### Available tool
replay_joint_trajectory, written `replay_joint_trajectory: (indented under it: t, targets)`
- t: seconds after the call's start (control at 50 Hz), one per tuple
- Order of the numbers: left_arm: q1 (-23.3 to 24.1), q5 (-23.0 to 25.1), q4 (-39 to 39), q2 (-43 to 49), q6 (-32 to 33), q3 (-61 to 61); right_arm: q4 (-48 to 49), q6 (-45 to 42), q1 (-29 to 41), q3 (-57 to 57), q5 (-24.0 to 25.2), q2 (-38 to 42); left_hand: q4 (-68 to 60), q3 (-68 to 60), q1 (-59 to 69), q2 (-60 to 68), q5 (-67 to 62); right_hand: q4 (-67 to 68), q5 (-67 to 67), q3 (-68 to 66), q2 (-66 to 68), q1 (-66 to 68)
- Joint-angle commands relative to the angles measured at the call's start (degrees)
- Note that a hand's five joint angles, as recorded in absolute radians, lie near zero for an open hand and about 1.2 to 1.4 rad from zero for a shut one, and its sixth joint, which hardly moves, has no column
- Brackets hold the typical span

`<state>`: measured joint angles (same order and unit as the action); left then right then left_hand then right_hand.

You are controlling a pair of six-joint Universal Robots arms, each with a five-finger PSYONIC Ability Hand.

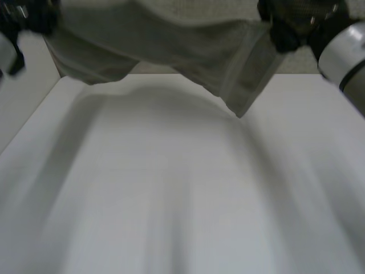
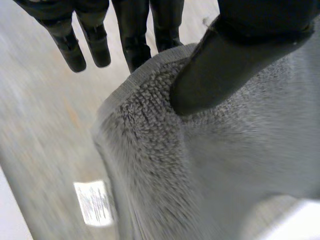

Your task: Fold the towel.

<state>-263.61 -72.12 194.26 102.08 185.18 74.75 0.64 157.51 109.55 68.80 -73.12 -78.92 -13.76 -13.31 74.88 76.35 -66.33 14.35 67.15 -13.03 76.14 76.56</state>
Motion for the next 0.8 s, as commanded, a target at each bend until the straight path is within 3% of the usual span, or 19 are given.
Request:
replay_joint_trajectory:
  t: [0.02, 0.18, 0.36, 0.4, 0.5, 0.72, 0.76, 0.78, 0.8]
  targets:
    - [-2.43, 6.98, 11.20, -1.53, 3.51, 24.52, 0.68, -0.27, -4.08, 13.96, 3.07, -2.64, 3.76, 3.31, 5.12, 3.65, -3.67, -4.35, 2.85, 3.03, 3.86, 3.44]
    - [-3.23, 8.66, 23.26, -0.39, 10.45, 39.66, 2.52, -4.74, -6.19, 32.95, 9.13, -6.15, 3.76, 3.31, 5.12, 3.65, -3.67, -4.35, 2.85, 3.03, 3.86, 3.44]
    - [-3.23, 8.31, 25.82, 4.97, 13.54, 41.79, 6.04, -6.08, -8.82, 41.59, 9.05, -7.39, 3.76, 3.31, 5.12, 3.65, -3.67, -4.35, 2.85, 3.03, 3.86, 3.44]
    - [-3.23, 8.22, 26.43, 6.37, 14.15, 41.36, 6.04, -5.90, -9.61, 41.68, 8.96, -7.74, 3.76, 3.31, -15.27, -16.75, 16.72, -4.35, 2.85, 3.03, 3.86, 3.44]
    - [-3.32, 7.52, 28.45, 8.39, 15.64, 40.74, 5.95, -5.46, -11.37, 41.51, 8.87, -9.58, 3.76, 3.31, -31.85, -33.32, 33.30, -4.35, 2.85, 3.03, 3.86, 3.44]
    - [-3.23, 5.50, 29.17, 10.42, 22.32, 41.44, 5.87, -0.10, -15.25, 41.59, 9.05, -11.43, 3.76, 3.31, -31.70, -33.18, 33.15, -4.35, 2.85, 3.03, 3.86, 3.44]
    - [-3.32, 4.79, 28.90, 10.25, 23.03, 41.44, 5.69, -0.10, -15.68, 41.42, 8.96, -11.35, 3.76, 3.31, -27.83, -29.30, 29.27, -4.35, 2.85, 3.03, 3.86, 3.44]
    - [-3.32, 4.27, 28.64, 9.81, 23.29, 41.70, 5.69, -0.10, -15.69, 41.42, 8.96, -11.34, 3.76, 3.31, -16.00, -17.48, 17.45, -4.35, 2.85, 3.03, 3.86, 3.44]
    - [-3.32, 4.27, 28.63, 9.81, 23.30, 41.70, 5.69, -0.18, -15.77, 41.33, 8.96, -11.34, 3.76, 3.31, -15.88, -17.36, 17.33, -4.35, 2.85, 3.03, 3.86, 3.44]
